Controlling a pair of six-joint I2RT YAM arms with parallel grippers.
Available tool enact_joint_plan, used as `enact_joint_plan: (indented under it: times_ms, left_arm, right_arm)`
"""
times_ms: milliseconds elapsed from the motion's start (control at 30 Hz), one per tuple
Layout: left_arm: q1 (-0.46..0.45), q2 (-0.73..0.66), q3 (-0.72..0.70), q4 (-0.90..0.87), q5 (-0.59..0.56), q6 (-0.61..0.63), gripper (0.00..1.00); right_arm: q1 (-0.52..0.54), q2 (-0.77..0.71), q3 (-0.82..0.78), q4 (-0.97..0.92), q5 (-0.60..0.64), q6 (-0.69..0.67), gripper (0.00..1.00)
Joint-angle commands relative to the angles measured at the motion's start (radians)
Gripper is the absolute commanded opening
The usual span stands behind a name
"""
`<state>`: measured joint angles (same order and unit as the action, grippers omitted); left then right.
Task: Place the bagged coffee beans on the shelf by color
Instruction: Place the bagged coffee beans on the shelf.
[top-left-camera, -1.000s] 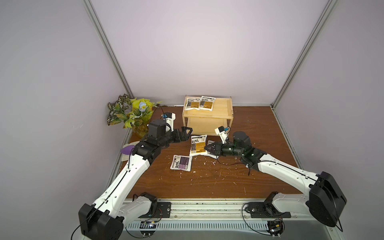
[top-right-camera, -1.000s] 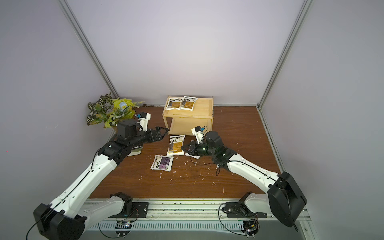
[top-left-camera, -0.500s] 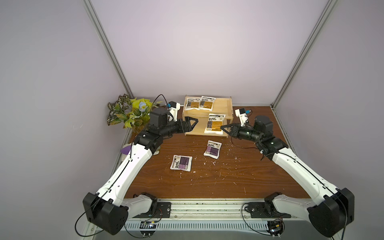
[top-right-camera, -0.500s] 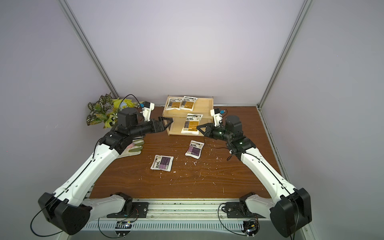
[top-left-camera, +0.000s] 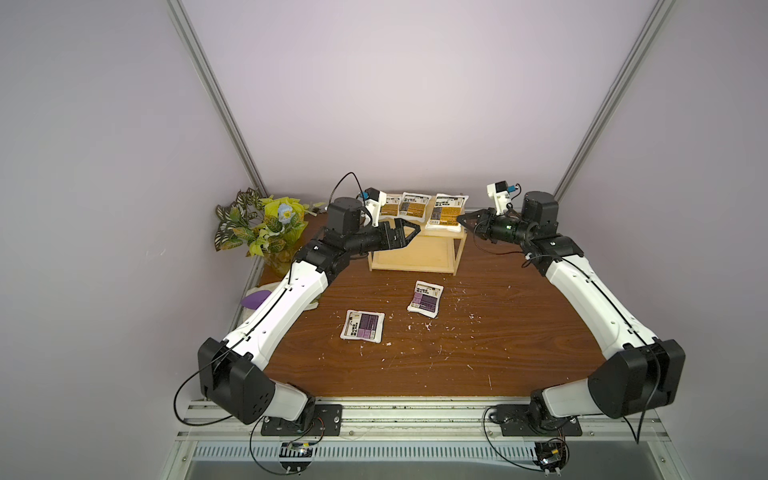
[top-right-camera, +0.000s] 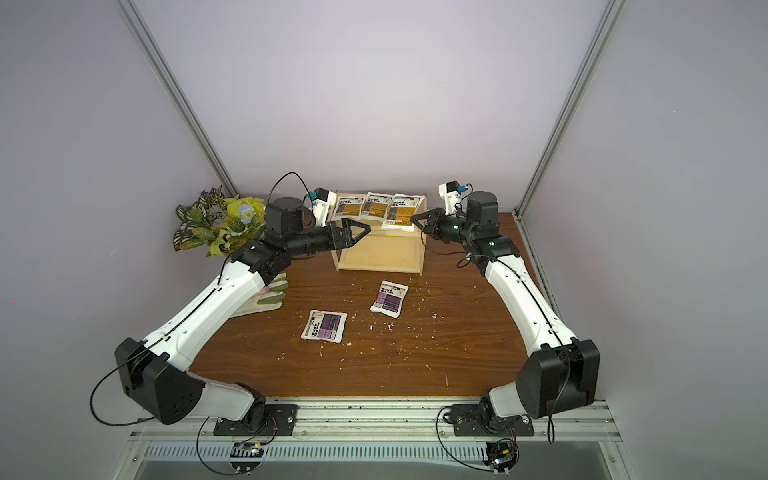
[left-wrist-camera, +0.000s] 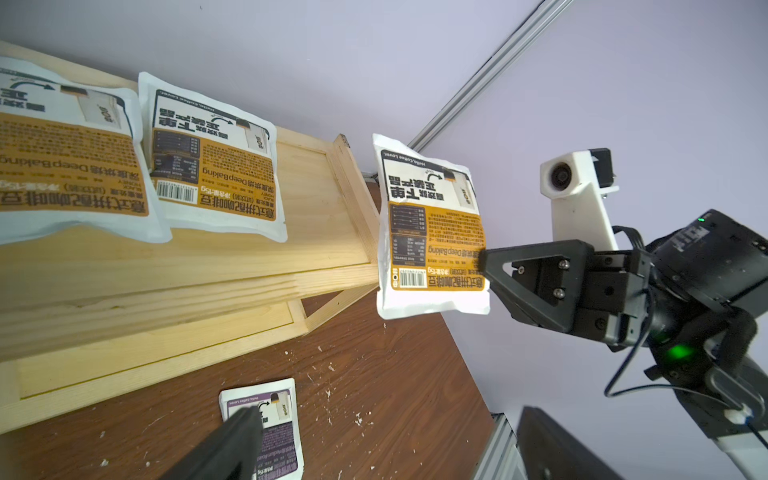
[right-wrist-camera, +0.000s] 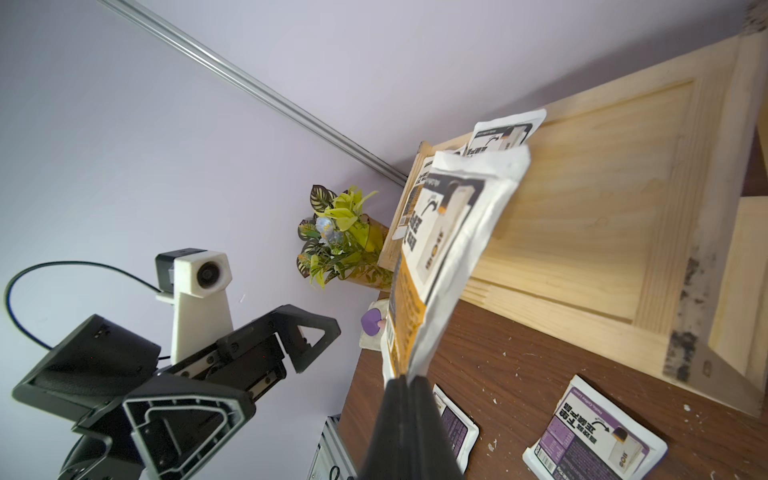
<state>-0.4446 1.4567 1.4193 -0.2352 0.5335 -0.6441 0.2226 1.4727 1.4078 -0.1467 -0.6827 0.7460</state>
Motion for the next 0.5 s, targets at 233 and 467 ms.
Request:
enact_joint_plan:
  times_ms: [233, 467]
  left_arm:
    - [-0.004, 0.049, 0.092, 0.02, -0.016, 0.018, 1.0]
    - [-0.005, 0.04, 0.081, 0.014, -0.026, 0.024, 1.0]
  right_arm:
    - [-0.032, 0.17, 0.263, -0.222, 0.042, -0.181, 0.0]
    - [-0.032, 0.269, 0.37, -0.308, 0.085, -0.243, 0.0]
